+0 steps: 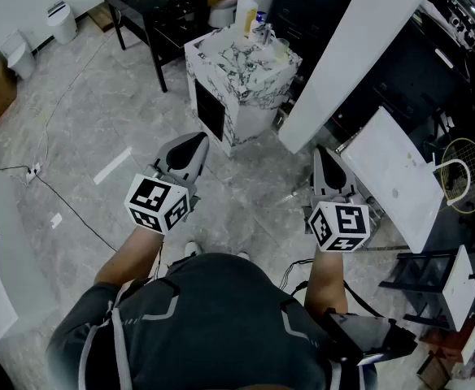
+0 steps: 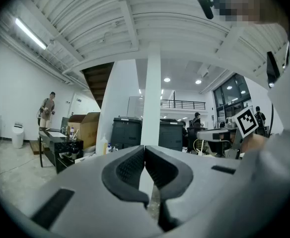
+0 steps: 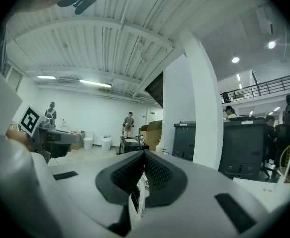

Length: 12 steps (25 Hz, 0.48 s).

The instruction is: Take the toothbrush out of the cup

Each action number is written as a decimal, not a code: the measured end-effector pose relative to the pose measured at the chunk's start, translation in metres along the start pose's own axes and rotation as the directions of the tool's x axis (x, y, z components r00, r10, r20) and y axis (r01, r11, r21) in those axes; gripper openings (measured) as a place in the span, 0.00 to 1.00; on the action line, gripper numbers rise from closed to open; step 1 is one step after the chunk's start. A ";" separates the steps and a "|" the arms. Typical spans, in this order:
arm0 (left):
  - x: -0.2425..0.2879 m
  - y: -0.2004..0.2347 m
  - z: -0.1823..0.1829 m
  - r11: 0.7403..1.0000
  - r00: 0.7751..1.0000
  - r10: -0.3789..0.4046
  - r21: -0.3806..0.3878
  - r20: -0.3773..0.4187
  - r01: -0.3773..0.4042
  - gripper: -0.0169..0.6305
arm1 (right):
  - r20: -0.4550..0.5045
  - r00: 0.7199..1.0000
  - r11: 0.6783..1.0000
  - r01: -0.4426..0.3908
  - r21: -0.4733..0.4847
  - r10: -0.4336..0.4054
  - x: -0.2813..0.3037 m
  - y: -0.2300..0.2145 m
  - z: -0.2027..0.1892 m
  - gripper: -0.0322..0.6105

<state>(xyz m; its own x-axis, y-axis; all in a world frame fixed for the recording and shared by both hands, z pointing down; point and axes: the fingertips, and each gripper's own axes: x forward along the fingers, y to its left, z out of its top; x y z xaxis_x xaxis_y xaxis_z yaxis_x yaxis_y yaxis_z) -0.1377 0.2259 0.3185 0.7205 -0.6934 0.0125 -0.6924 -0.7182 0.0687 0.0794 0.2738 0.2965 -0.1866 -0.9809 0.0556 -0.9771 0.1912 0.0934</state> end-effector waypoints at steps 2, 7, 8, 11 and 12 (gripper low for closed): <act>0.001 0.002 0.000 1.000 1.000 -0.004 0.005 0.000 0.004 0.04 | 0.005 1.000 1.000 -0.004 -0.011 0.004 0.003 0.004 0.002 0.09; 0.003 0.006 0.000 1.000 1.000 -0.012 0.009 0.003 0.012 0.04 | 0.014 1.000 1.000 0.000 -0.007 0.000 0.009 0.008 0.005 0.09; 0.003 0.007 0.001 1.000 1.000 -0.013 0.012 0.005 0.013 0.04 | 0.018 1.000 1.000 0.003 -0.004 -0.003 0.011 0.008 0.006 0.09; 0.009 0.013 -0.001 1.000 1.000 -0.009 0.013 0.009 0.009 0.04 | 0.027 1.000 1.000 0.001 -0.003 -0.001 0.017 0.005 0.005 0.09; 0.012 0.012 -0.004 1.000 1.000 -0.011 0.009 0.008 0.011 0.04 | 0.025 1.000 1.000 0.004 -0.008 -0.003 0.017 0.003 0.002 0.09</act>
<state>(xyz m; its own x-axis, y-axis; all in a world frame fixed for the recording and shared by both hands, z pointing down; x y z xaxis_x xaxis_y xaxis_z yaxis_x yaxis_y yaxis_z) -0.1376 0.2090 0.3239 0.7274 -0.6862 0.0040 -0.6851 -0.7260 0.0600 0.0729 0.2573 0.2956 -0.1858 -0.9821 0.0308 -0.9769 0.1880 0.1018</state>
